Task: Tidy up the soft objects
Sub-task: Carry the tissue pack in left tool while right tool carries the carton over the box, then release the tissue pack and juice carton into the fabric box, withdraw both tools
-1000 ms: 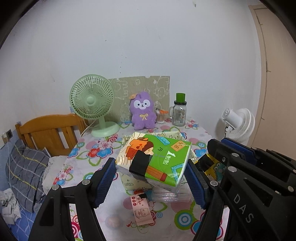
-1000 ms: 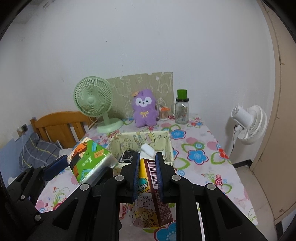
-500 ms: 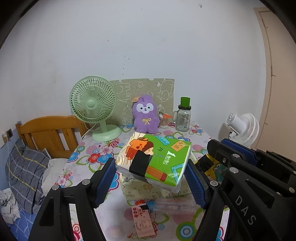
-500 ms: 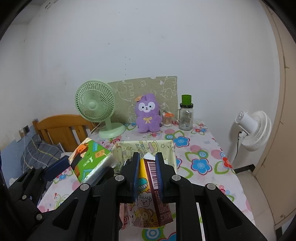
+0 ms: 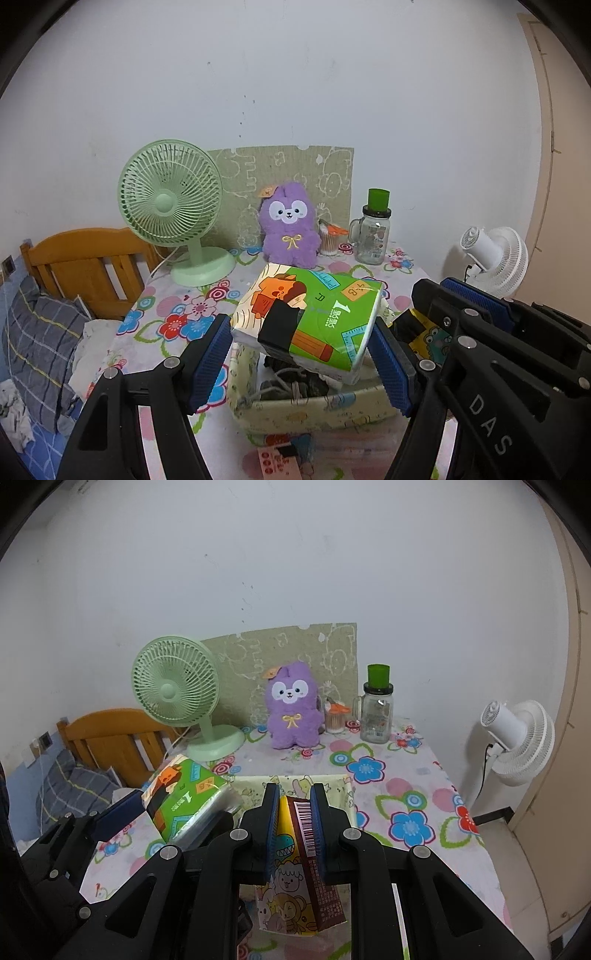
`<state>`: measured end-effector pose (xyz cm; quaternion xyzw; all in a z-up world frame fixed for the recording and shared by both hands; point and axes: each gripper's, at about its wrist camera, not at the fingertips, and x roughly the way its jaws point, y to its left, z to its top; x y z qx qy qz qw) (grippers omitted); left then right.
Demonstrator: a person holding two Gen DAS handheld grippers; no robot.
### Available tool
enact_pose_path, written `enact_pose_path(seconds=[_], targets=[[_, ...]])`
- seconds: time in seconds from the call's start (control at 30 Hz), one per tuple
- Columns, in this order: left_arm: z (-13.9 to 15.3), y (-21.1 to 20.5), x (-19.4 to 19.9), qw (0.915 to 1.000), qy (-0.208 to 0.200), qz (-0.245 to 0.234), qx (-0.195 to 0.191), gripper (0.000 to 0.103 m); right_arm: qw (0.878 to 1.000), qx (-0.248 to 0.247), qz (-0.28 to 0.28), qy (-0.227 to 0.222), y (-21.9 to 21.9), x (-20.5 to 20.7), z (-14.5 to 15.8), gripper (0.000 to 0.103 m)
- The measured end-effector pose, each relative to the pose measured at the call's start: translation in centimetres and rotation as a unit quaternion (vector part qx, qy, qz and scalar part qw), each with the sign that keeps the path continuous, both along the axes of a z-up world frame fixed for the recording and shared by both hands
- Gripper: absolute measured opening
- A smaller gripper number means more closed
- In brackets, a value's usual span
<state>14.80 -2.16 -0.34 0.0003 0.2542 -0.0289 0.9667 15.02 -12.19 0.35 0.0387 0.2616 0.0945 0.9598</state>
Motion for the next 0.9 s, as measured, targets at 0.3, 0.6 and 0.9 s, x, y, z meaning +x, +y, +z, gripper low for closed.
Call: enact_pose_path(seconds=[0.3,0.6,0.9], targets=[[-1.0,0.4,4.3,0.9999,0.016,-0.004,-0.002,0.076,1.000,-0.006,-0.004,0.009,0.9,4.0,-0.9,0.020],[-4.1,0.9,6.9,0.9981,0.060,-0.008,-0.012,0.083,0.999,0.003,-0.004,0.034,1.1,7.0,-3.1,0.020],[-6.0,1.5,8.2,0.9959,0.085,-0.013,-0.030,0.092,0.998,0.008,0.003,0.055,1.5,9.2,-4.9,0.020]])
